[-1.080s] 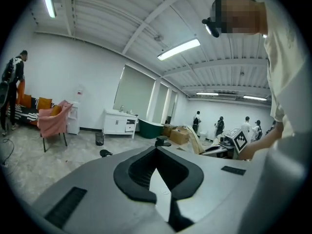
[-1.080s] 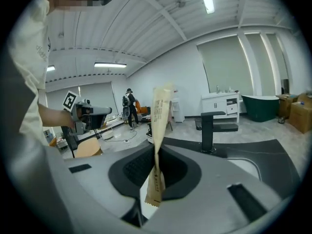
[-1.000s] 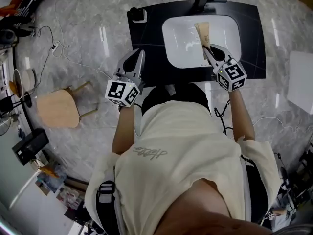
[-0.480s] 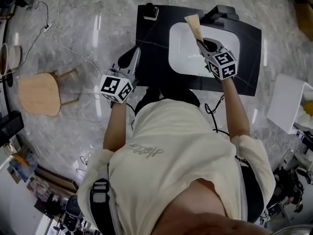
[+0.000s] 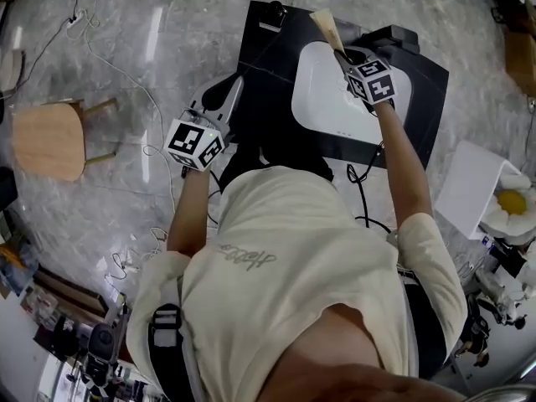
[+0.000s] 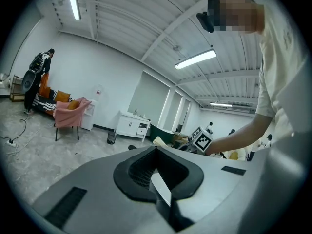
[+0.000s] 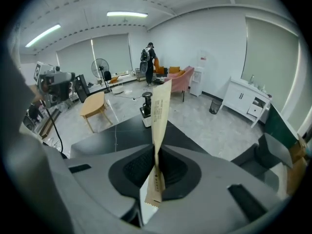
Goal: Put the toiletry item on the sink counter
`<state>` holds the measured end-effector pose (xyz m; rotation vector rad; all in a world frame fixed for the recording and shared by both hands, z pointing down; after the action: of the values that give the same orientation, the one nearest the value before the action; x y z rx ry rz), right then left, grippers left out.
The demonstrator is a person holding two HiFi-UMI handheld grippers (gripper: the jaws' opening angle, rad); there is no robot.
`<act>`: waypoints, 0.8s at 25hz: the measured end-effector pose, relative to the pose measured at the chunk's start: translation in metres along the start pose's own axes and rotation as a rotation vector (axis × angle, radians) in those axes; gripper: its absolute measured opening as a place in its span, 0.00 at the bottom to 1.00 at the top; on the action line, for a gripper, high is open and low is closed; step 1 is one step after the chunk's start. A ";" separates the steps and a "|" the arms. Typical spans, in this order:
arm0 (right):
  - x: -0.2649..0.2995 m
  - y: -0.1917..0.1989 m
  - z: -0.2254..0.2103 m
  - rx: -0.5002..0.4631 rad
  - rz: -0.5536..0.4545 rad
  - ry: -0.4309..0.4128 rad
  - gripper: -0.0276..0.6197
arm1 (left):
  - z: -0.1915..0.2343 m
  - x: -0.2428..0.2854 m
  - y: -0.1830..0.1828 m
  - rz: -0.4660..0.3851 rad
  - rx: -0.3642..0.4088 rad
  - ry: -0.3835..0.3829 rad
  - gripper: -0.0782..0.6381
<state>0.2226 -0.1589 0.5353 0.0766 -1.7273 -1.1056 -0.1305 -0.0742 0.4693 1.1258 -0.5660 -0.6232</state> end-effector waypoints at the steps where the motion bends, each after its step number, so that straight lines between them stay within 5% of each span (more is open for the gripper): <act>1: 0.008 -0.001 -0.004 -0.005 0.023 -0.005 0.08 | 0.004 0.000 0.001 0.002 -0.006 -0.001 0.11; 20: 0.126 -0.019 -0.049 -0.125 0.372 -0.055 0.08 | 0.058 0.023 0.011 0.049 -0.061 -0.004 0.11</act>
<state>0.1945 -0.2669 0.6137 -0.3427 -1.6334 -0.9403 -0.1528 -0.1248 0.5015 1.0511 -0.5727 -0.5963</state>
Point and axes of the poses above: the fingertips, and each gripper's own axes: x forward along the fingers, z to its left, y out of its underside, the point moved 10 cm from there along -x, backward along the fingers, and after that the axes turned 6 degrees about -z, right-handed, at the moved point
